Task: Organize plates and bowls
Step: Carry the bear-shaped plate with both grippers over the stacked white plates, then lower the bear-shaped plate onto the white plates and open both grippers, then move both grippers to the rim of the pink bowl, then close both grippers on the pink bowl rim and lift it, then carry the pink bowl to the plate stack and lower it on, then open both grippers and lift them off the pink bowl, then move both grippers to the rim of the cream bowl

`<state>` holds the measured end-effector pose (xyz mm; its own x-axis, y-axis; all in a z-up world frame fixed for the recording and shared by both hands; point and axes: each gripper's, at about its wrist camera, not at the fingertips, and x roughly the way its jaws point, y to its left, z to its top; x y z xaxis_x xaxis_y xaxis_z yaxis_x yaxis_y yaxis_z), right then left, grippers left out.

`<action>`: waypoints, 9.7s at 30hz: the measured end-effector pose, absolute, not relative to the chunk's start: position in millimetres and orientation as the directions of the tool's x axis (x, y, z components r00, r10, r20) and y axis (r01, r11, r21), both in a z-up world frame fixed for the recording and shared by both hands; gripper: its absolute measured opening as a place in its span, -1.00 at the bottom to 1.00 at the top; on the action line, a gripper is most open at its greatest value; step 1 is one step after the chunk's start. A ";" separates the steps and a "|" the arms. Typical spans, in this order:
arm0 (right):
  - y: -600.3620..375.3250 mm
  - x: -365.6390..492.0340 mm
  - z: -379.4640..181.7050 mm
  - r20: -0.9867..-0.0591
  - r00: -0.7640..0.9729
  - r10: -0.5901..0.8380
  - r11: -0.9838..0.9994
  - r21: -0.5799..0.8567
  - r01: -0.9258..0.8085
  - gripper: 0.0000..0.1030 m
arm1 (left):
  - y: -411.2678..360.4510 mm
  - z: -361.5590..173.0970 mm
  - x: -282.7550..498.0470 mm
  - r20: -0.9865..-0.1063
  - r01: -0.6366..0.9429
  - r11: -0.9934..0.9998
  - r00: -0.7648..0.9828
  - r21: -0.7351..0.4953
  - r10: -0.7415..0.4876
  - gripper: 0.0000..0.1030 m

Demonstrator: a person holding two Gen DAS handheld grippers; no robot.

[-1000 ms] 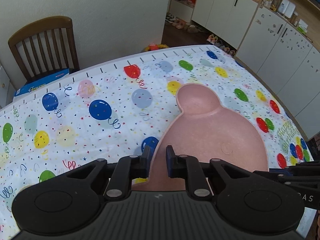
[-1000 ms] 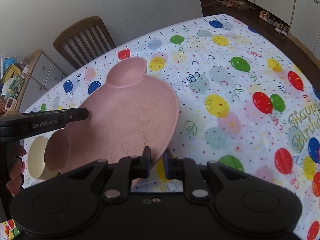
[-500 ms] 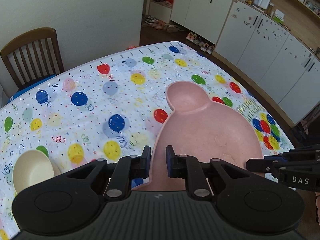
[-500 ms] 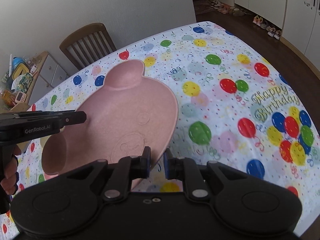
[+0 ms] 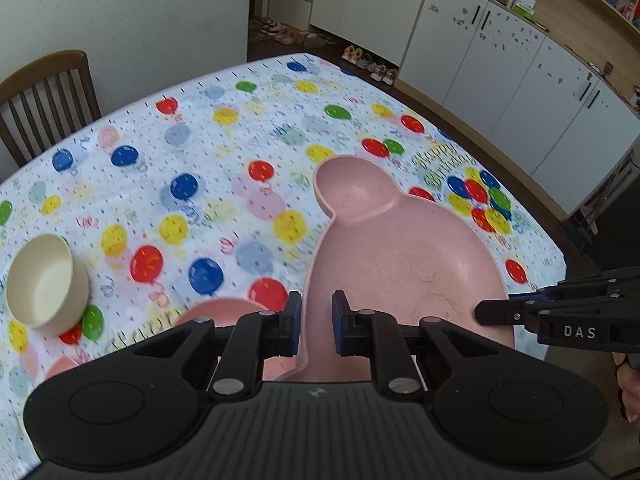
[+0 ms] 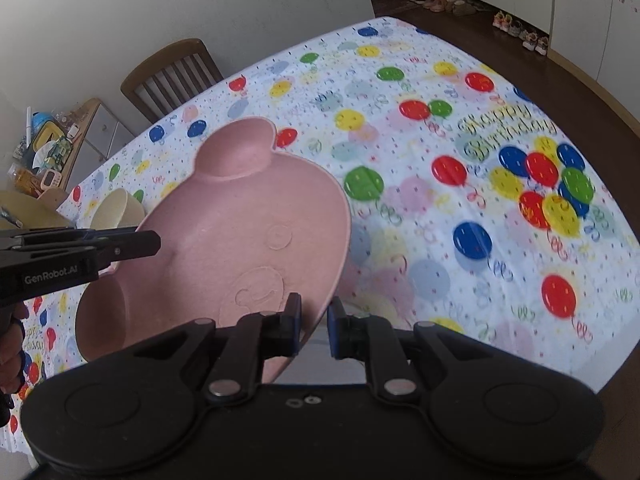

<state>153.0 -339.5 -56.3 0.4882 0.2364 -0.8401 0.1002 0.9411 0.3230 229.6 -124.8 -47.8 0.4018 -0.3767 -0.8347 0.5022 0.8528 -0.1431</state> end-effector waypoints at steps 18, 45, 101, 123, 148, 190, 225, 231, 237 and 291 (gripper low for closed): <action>-350.9 108.0 -104.8 -0.884 0.401 0.241 0.956 0.288 0.061 -0.77 | -132.0 -105.4 167.6 -0.888 0.482 0.861 0.307 -0.164 -0.341 -0.70; -340.5 115.0 -132.1 -0.894 0.366 0.260 0.953 0.299 0.053 -0.74 | -120.1 -128.2 163.9 -0.905 0.430 0.888 0.294 -0.163 -0.308 -0.70; -173.3 181.3 0.0 -0.691 0.625 0.364 0.907 0.108 -0.408 0.98 | 14.8 -31.3 135.6 -0.689 0.004 0.991 0.719 -0.131 -0.093 0.54; -180.1 272.7 -100.5 -0.880 0.386 0.276 0.880 0.070 -0.471 0.44 | -16.0 -129.4 208.2 -0.839 -0.133 0.965 0.529 -0.225 -0.122 0.53; -171.7 272.8 -115.3 -0.909 0.346 0.231 0.854 0.019 -0.519 -0.95 | -24.3 -144.0 212.5 -0.876 -0.210 0.939 0.457 -0.271 -0.151 -0.73; -58.0 136.3 -98.2 -0.935 0.199 0.293 0.822 0.139 -0.553 -0.95 | 96.9 -121.4 79.0 -0.926 -0.282 0.938 0.368 -0.200 -0.087 -0.73; -51.9 122.6 -82.1 -0.922 0.253 0.292 0.840 0.121 -0.528 -0.63 | 116.0 -108.8 60.8 -0.892 -0.242 0.947 0.443 -0.213 -0.087 -0.71; -51.7 120.7 -59.1 -0.898 0.309 0.314 0.840 0.111 -0.531 -0.47 | 120.9 -87.6 58.6 -0.854 -0.222 0.950 0.514 -0.218 -0.076 -0.59; -52.8 123.4 -34.5 -0.864 0.361 0.352 0.838 0.119 -0.532 -0.31 | 121.7 -60.5 61.0 -0.799 -0.199 0.957 0.599 -0.210 -0.051 0.06; -59.4 396.0 -103.8 -0.875 0.370 0.313 0.920 0.181 -0.349 0.67 | 139.9 -110.7 335.9 -0.831 -0.339 0.921 0.556 -0.192 0.031 0.54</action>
<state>396.0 -59.4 -103.8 0.3699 0.3125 -0.8749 -0.3488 0.9196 0.1810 335.9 139.9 -110.7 0.5559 0.0314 -0.8307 -0.3390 0.9210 -0.1920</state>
